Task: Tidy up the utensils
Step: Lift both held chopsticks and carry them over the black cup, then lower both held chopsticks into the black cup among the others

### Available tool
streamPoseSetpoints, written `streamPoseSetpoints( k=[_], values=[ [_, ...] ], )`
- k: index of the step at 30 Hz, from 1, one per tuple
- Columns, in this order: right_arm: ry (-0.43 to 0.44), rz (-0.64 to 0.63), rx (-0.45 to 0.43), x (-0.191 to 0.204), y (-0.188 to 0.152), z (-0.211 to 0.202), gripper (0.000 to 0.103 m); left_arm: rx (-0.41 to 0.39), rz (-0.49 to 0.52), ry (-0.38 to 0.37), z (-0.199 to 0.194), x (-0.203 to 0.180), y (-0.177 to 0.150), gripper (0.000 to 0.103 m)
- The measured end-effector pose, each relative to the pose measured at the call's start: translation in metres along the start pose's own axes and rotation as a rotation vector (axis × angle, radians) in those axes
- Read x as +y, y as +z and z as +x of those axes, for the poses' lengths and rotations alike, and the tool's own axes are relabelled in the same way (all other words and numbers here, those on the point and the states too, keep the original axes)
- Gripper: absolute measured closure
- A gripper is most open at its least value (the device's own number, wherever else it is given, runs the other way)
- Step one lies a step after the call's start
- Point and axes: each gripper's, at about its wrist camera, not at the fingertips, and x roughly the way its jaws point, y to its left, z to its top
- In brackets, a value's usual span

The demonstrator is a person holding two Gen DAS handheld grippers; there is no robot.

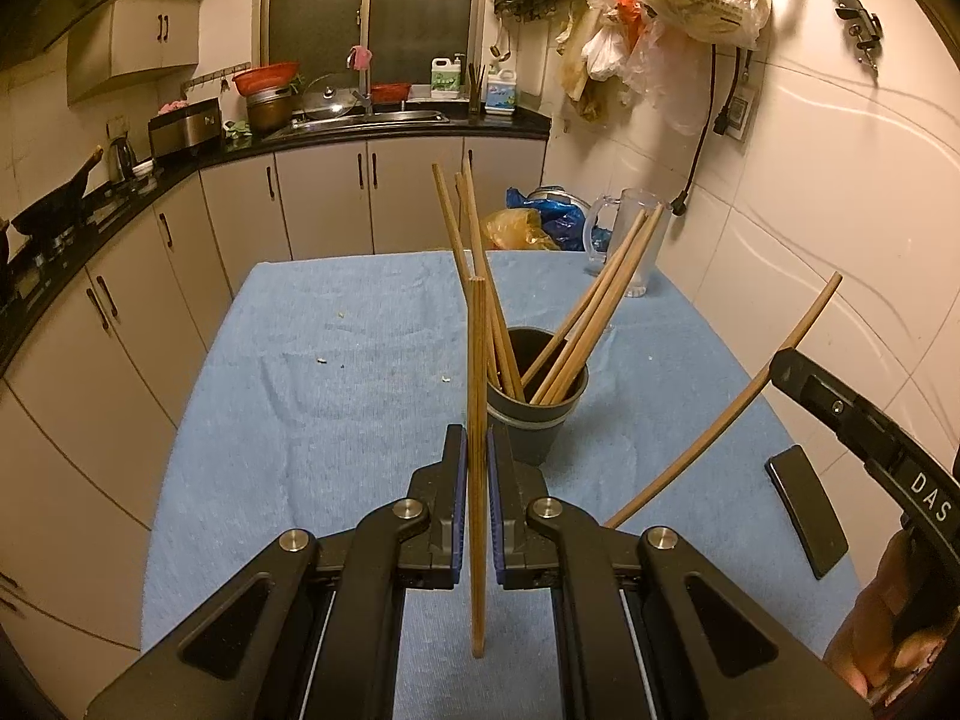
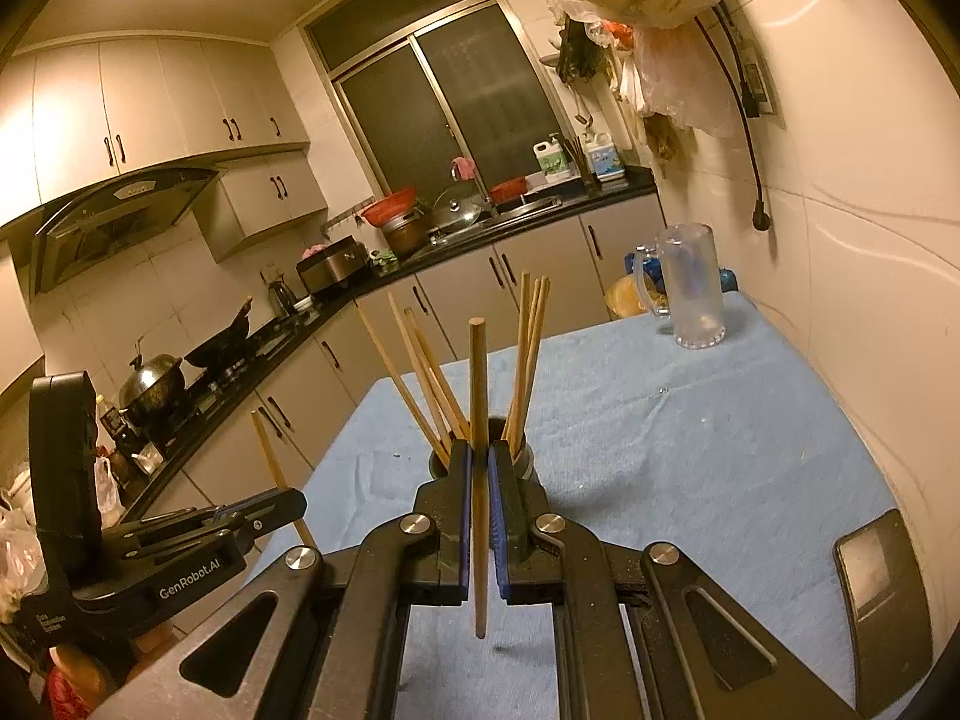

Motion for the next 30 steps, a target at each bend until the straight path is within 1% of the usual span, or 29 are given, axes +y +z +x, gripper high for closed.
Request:
streamPoseSetpoints(
  k=[14,30],
  values=[
    [0.013,-0.010,-0.060,0.005,0.025,-0.012,0.097,-0.027,0.036,0.017,-0.004,-0.008,0.020,0.097],
    [0.020,-0.007,-0.085,0.004,0.043,-0.013,0.097,-0.050,0.062,0.024,-0.008,-0.009,0.037,0.097]
  ],
)
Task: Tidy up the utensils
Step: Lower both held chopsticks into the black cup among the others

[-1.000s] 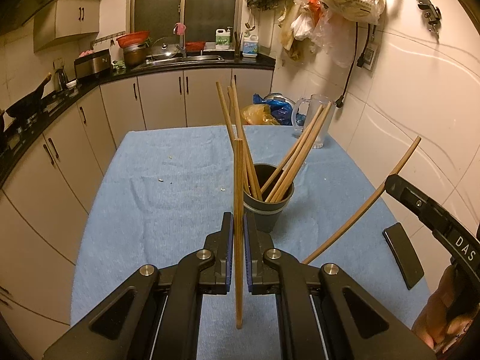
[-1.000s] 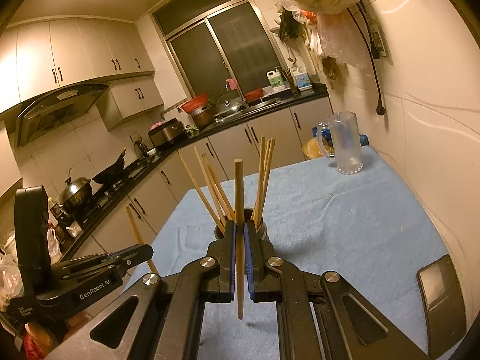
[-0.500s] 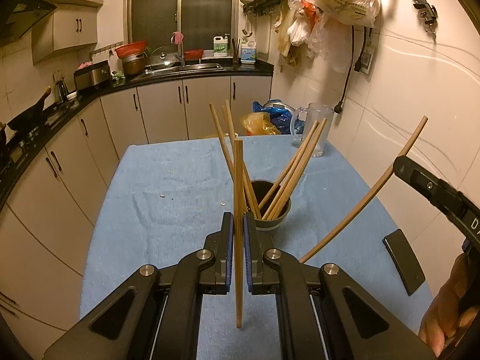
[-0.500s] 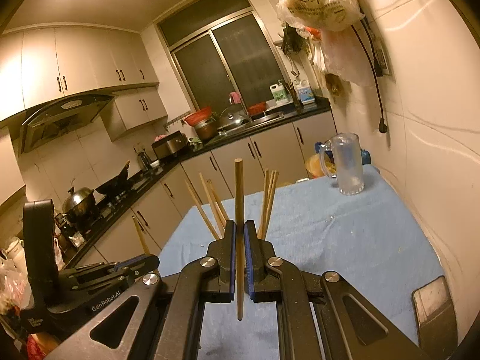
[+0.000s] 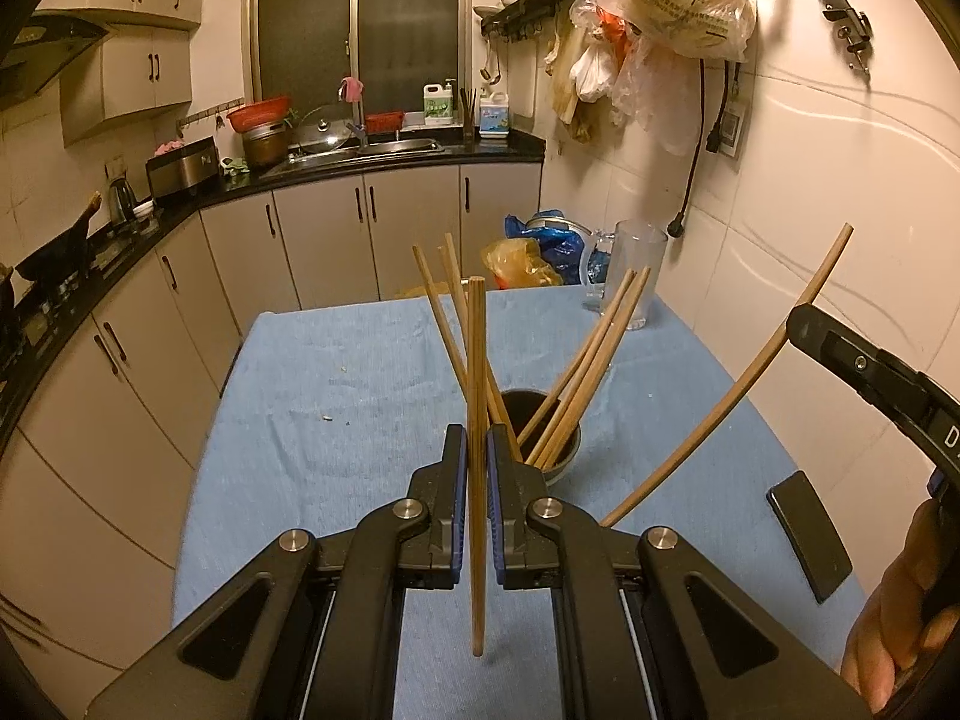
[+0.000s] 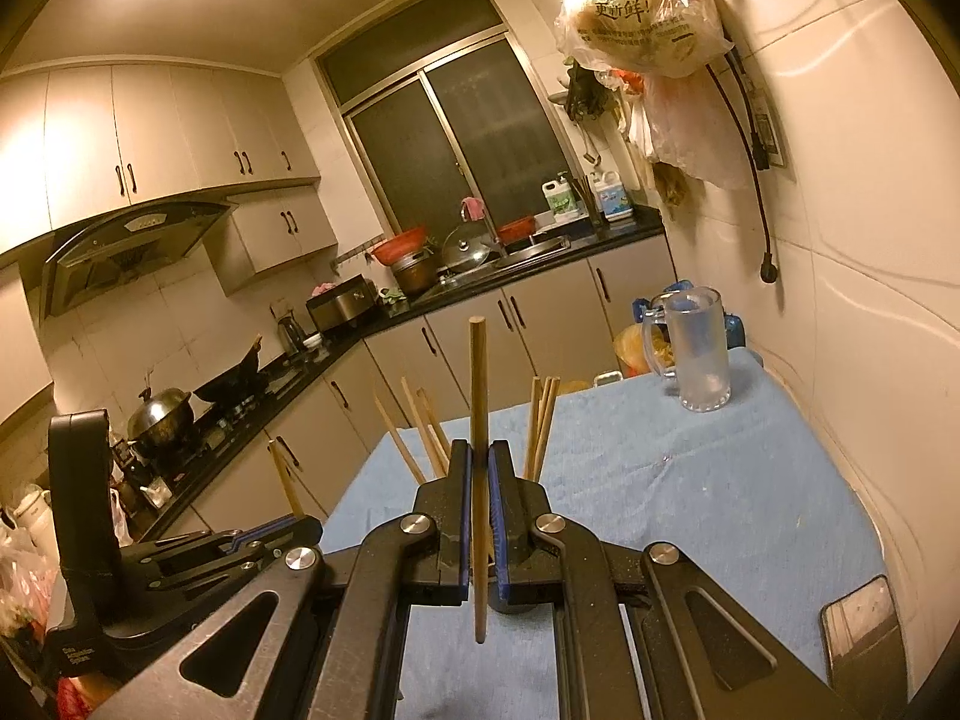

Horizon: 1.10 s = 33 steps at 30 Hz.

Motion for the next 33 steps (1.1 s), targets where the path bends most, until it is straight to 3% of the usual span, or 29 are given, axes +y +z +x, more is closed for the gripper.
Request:
streamPoseSetpoints(
  k=[14,33],
  values=[
    [0.007,0.002,-0.002,0.000,0.008,0.004,0.097,-0.011,0.000,-0.001,0.000,0.005,0.014,0.097],
    [-0.011,0.033,-0.088,0.003,0.053,0.011,0.097,-0.134,-0.077,-0.045,-0.017,0.021,0.100,0.097]
  ],
)
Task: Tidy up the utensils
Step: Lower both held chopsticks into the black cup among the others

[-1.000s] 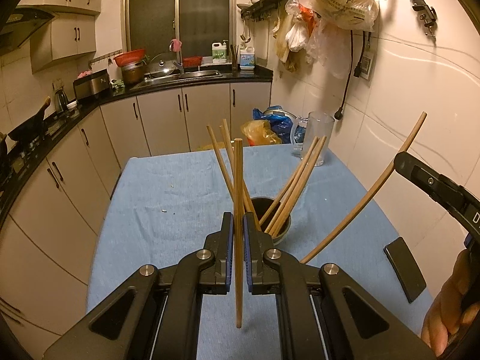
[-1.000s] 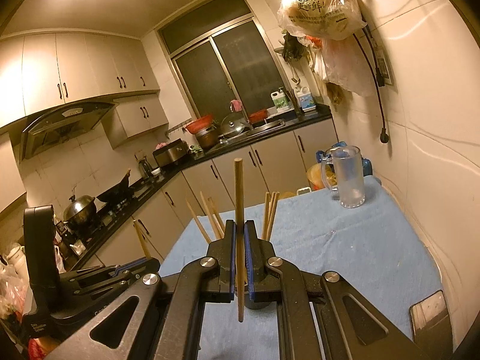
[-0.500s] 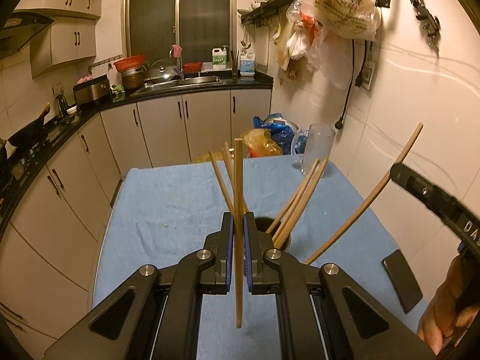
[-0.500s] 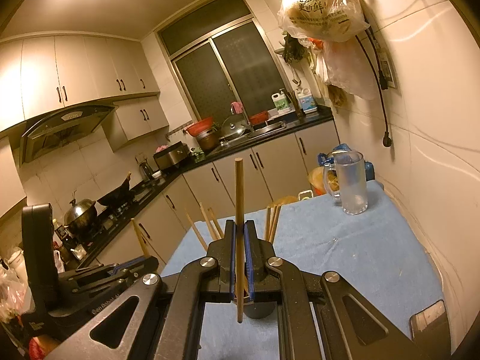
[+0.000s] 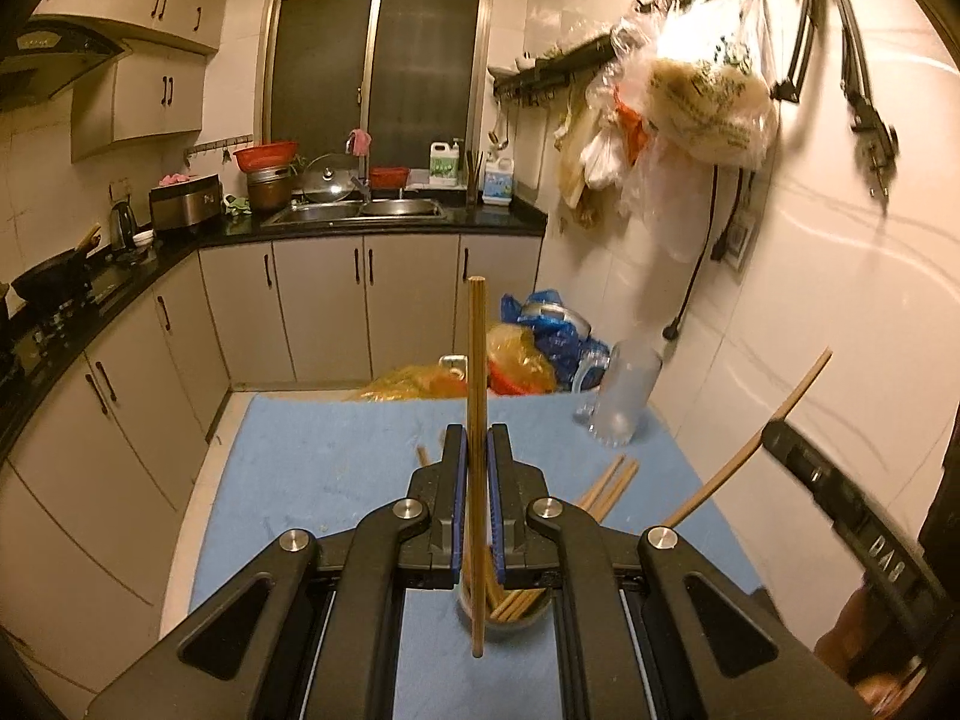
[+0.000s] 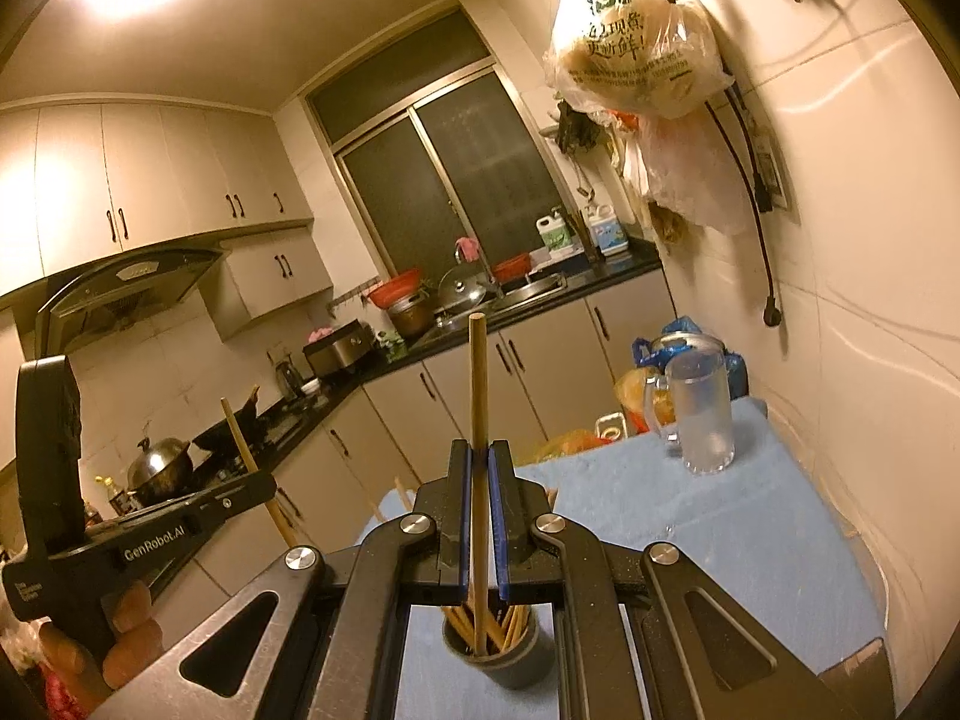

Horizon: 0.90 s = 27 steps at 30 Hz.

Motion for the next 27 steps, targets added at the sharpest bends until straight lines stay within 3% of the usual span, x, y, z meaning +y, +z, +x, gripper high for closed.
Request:
streamPoseSetpoints(
  k=[5,13,27],
  values=[
    [-0.021,-0.003,0.001,0.000,0.000,0.018,0.097,-0.017,-0.038,-0.016,0.022,0.001,0.005,0.097],
    [-0.046,-0.014,0.048,-0.008,-0.017,0.047,0.097,0.019,-0.107,-0.054,0.063,0.015,-0.021,0.097],
    [-0.056,-0.015,0.143,-0.016,-0.060,0.071,0.097,0.066,-0.146,-0.077,0.079,0.040,-0.076,0.096]
  ],
)
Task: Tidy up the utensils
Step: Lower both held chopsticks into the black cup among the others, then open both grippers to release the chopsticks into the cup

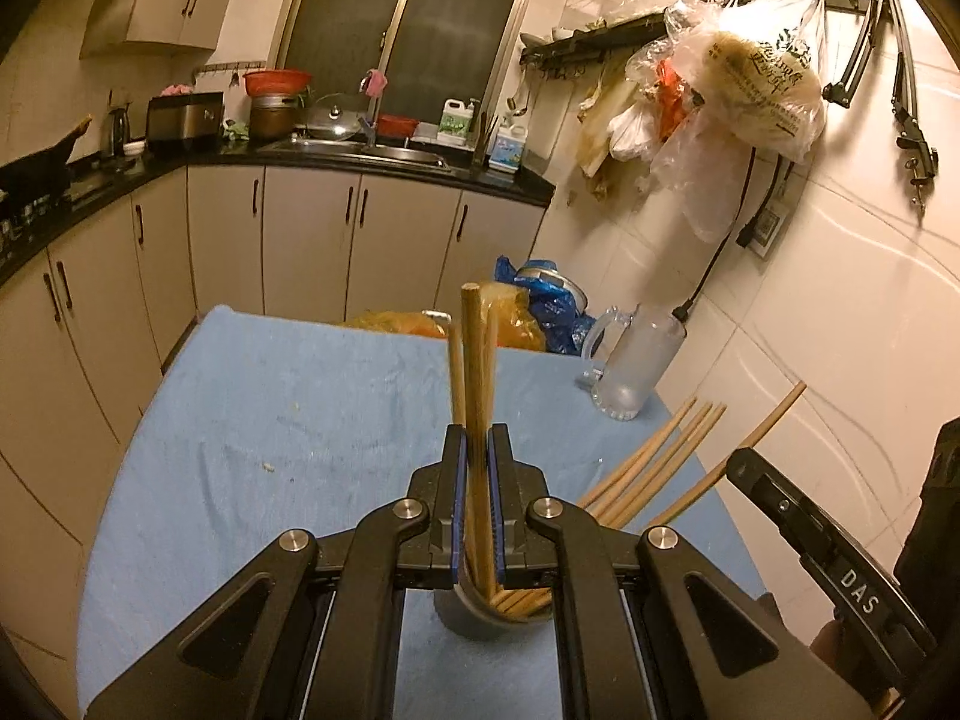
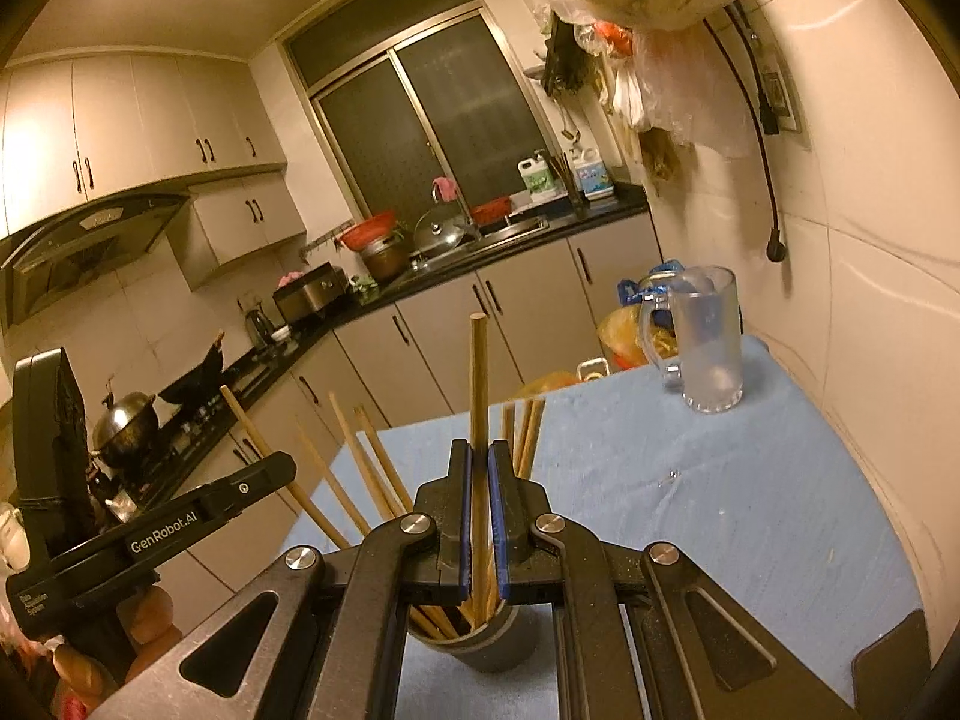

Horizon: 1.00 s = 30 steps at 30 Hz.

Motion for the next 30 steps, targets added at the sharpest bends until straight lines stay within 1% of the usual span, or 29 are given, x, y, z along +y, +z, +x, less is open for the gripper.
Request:
streamPoseSetpoints(
  k=[6,17,23,30],
  values=[
    [-0.015,0.008,0.026,-0.006,-0.011,0.009,0.097,0.025,-0.010,-0.011,0.005,0.008,-0.016,0.096],
    [-0.016,0.007,0.044,-0.006,-0.017,0.021,0.097,0.049,-0.009,-0.013,0.016,0.011,-0.026,0.096],
    [-0.013,0.012,0.065,-0.007,-0.023,0.026,0.097,0.041,-0.007,-0.001,0.016,0.013,-0.029,0.095],
    [-0.018,0.008,0.062,-0.007,-0.025,0.028,0.097,0.026,0.008,0.012,0.015,0.010,-0.031,0.095]
  ],
)
